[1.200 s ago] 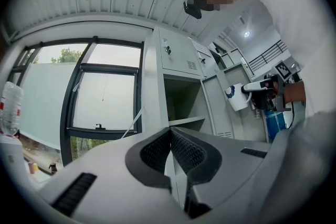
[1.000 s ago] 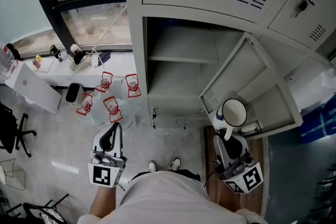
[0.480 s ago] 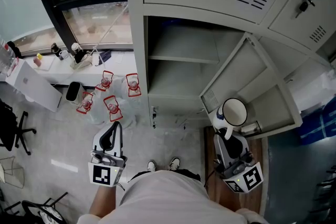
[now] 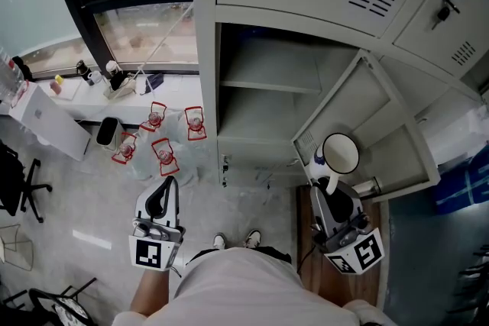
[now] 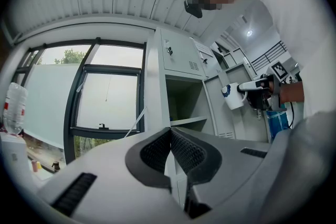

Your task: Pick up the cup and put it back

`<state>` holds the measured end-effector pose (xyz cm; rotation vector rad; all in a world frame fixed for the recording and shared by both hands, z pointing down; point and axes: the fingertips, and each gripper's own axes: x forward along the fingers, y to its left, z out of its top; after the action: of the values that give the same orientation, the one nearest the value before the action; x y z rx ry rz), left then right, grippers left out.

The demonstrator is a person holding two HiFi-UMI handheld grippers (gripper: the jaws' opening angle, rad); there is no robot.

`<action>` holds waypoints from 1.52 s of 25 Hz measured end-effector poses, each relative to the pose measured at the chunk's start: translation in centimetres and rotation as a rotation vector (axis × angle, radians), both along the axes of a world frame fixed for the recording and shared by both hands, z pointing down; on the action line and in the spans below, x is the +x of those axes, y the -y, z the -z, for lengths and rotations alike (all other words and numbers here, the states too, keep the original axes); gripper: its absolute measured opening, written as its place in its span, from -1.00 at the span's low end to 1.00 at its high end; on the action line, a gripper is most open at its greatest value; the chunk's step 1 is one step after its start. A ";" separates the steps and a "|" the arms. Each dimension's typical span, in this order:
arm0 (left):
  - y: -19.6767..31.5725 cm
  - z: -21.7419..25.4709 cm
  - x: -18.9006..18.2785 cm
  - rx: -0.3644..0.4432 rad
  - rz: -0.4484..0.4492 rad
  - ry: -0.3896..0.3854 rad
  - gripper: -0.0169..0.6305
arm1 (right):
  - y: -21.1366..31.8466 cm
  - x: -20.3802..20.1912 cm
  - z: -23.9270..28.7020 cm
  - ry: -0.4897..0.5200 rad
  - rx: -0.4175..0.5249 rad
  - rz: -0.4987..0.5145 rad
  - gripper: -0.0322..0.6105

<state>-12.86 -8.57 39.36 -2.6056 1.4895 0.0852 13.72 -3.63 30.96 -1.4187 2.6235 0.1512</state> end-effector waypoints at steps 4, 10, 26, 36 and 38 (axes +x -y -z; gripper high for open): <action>-0.1 0.8 0.3 0.032 -0.008 -0.027 -0.88 | 1.7 -1.0 0.4 -0.007 0.019 0.025 -0.73; -0.4 0.9 0.2 0.038 -0.007 -0.030 -0.88 | 4.5 -2.0 1.7 -0.006 0.056 0.046 -0.73; -1.0 -0.3 -0.5 -0.004 0.029 -0.018 -0.88 | 13.8 -5.2 3.8 -0.035 0.114 0.094 -0.73; -1.1 0.2 -0.7 -0.008 0.051 -0.016 -0.88 | 19.5 -5.8 3.1 0.007 0.063 0.121 -0.73; -1.0 0.0 -0.7 -0.024 0.058 -0.008 -0.88 | 20.3 -5.8 2.8 0.004 0.051 0.123 -0.73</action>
<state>-13.55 -7.53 39.38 -2.5812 1.5763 0.0727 7.91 -23.93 28.20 -1.2369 2.6734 0.1984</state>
